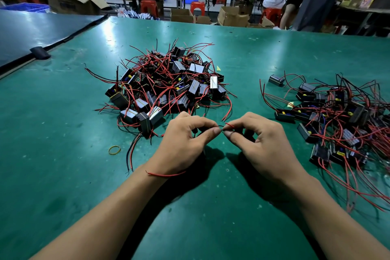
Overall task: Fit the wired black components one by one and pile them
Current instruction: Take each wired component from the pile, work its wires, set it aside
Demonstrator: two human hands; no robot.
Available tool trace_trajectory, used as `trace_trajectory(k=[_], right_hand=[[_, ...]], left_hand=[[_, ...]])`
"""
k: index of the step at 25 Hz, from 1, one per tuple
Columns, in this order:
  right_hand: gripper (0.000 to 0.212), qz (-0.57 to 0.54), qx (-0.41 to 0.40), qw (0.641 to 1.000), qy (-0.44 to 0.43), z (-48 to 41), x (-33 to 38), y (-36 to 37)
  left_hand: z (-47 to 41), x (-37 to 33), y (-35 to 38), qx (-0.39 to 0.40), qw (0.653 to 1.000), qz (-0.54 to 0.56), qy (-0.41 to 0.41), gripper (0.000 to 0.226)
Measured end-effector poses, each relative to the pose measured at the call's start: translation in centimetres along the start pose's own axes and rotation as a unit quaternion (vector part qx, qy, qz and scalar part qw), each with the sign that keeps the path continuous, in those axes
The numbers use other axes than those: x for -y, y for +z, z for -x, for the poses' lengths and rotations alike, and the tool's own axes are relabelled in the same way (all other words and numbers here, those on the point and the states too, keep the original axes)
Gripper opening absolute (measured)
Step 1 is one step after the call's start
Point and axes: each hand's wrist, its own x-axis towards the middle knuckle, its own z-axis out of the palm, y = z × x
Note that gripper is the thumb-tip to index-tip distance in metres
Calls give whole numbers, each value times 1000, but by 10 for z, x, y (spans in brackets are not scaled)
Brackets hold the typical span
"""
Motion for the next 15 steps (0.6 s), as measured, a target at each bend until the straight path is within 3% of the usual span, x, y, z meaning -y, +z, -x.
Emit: trace_trajectory(k=[3,10,15], right_hand=[[15,-31,25,999,19,-1,2,-3],[9,-19,-15,998,66,-1,7,-4],[6,-72,32,989,123,-1,6,-8]], left_hand=[[-1,1,0,2,1000,6,1,6],[-1,1,2,-11,1000,7,15,6],[0,0,3,-9,998,-12,54,10]])
